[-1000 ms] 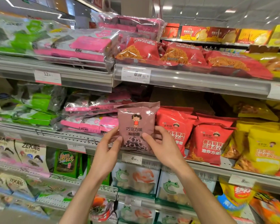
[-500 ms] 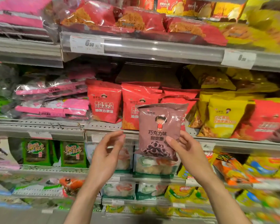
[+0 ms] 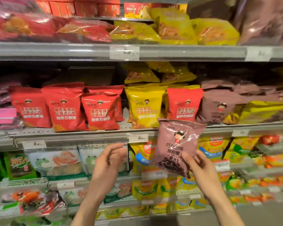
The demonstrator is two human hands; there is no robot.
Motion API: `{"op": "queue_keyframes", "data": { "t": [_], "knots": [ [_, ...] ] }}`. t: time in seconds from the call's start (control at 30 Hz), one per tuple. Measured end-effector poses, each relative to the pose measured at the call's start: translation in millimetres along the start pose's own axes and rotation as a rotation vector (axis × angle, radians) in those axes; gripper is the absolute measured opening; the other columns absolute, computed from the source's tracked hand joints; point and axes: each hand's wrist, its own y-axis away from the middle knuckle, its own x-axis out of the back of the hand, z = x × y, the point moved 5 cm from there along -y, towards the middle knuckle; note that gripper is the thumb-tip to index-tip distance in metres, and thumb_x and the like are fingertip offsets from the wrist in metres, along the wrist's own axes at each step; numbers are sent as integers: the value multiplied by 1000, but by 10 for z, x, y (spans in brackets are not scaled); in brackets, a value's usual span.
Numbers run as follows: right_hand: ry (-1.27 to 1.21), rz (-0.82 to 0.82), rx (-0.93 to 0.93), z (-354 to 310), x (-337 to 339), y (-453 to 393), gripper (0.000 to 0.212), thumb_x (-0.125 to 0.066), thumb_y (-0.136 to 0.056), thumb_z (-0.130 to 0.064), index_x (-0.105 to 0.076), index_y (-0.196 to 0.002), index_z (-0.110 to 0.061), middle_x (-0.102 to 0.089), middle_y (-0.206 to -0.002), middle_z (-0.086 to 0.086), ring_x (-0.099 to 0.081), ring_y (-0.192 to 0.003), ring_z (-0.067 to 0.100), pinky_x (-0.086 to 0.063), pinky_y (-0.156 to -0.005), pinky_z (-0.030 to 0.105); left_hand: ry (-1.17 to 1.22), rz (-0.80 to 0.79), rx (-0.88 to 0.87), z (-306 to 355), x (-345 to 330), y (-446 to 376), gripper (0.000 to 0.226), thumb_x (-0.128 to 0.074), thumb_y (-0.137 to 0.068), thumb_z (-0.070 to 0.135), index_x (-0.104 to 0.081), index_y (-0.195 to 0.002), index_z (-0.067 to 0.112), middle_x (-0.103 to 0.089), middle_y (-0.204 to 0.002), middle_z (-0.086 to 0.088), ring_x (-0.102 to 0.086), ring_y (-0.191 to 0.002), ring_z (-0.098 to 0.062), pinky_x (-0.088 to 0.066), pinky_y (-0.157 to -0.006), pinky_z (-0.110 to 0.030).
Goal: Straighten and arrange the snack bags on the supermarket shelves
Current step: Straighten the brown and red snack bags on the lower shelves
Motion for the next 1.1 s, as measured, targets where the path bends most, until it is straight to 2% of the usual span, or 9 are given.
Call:
{"op": "queue_keyframes", "data": {
  "t": [0.1,0.2,0.3,0.63,0.73,0.8,0.93,1.03,1.1],
  "knots": [
    [-2,85,-5,-19,689,0,13,-70,-92,-11,-64,-100,-3,-70,-106,12,-68,-98,2,-55,-81,33,59,-37,3,79,-682,61,17,-61,-97,-2,-68,-106,11,-72,-96,-12,-62,-86,-20,-52,-74,-19],
    [-41,118,-18,-39,1264,-29,10,-67,-93,-5,-65,-91,-14,-79,-82,-16,-70,-75,-12,-49,-61,4,48,-63,-40,166,-1227,93,23,-60,-97,-5,-68,-101,17,-73,-92,-8,-65,-81,-7,-51,-72,-15],
    [-66,146,-11,-54,1763,-71,9,-65,-94,-6,-68,-102,-9,-80,-92,-9,-73,-81,-3,-51,-65,7,18,-117,-53,240,-1689,73,22,-61,-97,-3,-68,-103,17,-77,-91,-3,-69,-84,-5,-53,-81,-26],
    [28,247,50,-163,2868,-527,32,-73,-78,-40,-73,-106,-25,-79,-106,-4,-73,-100,7,-52,-76,10,81,-249,-61,394,-3071,-324,15,-63,-99,5,-69,-109,14,-71,-92,-15,-57,-84,-17,-46,-67,-14],
    [72,265,55,-242,3229,-703,22,-72,-88,-29,-73,-109,-23,-79,-107,-3,-74,-100,8,-53,-76,11,56,-288,-132,393,-3493,-482,14,-63,-100,22,-68,-113,19,-72,-98,-12,-64,-87,-18,-52,-78,-30],
    [91,273,57,-300,3465,-820,24,-71,-89,-27,-72,-112,-23,-78,-107,-6,-74,-99,6,-53,-74,9,-44,-274,-192,387,-3782,-631,18,-68,-98,36,-67,-114,28,-73,-97,7,-69,-90,-9,-52,-76,-24],
    [124,302,72,-371,3849,-1038,31,-70,-85,-31,-70,-115,-24,-79,-105,-11,-74,-96,3,-53,-71,7,-267,-243,-267,458,-4288,-860,51,-74,-89,52,-59,-134,34,-64,-96,31,-64,-93,7,-56,-85,-31],
    [133,290,79,-374,4021,-1173,31,-70,-83,-37,-72,-113,-30,-78,-107,-12,-73,-97,3,-53,-73,8,-335,-208,-293,513,-4529,-901,58,-75,-86,53,-52,-138,38,-66,-90,23,-65,-85,1,-55,-75,-31],
    [149,275,98,-381,4103,-1278,26,-70,-83,-40,-73,-108,-39,-78,-106,-14,-72,-97,0,-51,-73,6,-380,-146,-358,564,-4628,-906,44,-76,-83,56,-49,-117,51,-65,-83,18,-64,-79,-5,-49,-66,-27]
  ]
}}
